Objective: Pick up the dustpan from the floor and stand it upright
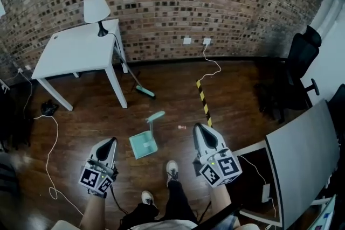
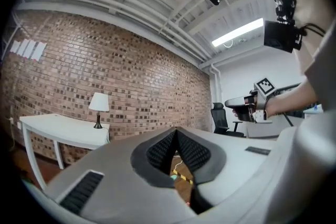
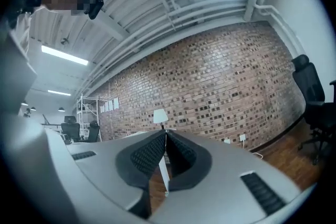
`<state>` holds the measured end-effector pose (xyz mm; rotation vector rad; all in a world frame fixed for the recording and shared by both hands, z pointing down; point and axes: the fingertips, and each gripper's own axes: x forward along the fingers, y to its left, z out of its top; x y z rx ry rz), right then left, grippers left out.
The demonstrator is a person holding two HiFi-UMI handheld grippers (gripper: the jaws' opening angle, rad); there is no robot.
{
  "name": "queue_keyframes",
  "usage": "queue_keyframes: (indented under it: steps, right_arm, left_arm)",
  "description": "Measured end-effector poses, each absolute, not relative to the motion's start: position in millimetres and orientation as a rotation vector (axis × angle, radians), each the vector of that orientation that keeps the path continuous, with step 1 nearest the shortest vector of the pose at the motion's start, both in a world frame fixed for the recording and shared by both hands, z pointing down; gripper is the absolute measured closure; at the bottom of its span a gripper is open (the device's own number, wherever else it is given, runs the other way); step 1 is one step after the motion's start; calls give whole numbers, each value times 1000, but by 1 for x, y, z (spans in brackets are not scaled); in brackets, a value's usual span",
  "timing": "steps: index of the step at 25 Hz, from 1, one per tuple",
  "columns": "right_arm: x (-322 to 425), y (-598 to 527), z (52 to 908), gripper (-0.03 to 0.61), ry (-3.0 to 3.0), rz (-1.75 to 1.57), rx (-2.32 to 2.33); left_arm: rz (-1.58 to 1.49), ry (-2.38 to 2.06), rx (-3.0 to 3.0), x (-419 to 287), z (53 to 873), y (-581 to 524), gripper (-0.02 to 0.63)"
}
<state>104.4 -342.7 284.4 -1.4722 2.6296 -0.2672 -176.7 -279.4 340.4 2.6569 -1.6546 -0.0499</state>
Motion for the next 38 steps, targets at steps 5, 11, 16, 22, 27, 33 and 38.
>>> queue_keyframes:
  steps: [5,11,16,22,27,33,38]
  right_arm:
    - [101,-285,243,566,2601,-218,-1478]
    - [87,-247,218,566,2601,-183,-1471]
    - [75,-244,193,566,2599,-165,-1408]
    - [56,-251,190,566,2658,-133,-1323]
    - [39,-255,201,566,2741,-63,-1315]
    - [34,-256,207,566,2729,-106,-1368]
    - [28,-243,219,566,2718,-145,-1447]
  left_arm:
    - [-54,-1646,2704,-192,295,-220,609]
    - [16,-1669,2736,-205,277,-181,609]
    - [16,-1724,2705,-209,260,-173,609]
    - [-6,-1789,2651,-207,253,-188,609]
    - [9,-1770,2692,-199,249,-195,609]
    - [13,-1743,2717,-205,244,-201,609]
    - [32,-1691,2762,-207,250,-194,609]
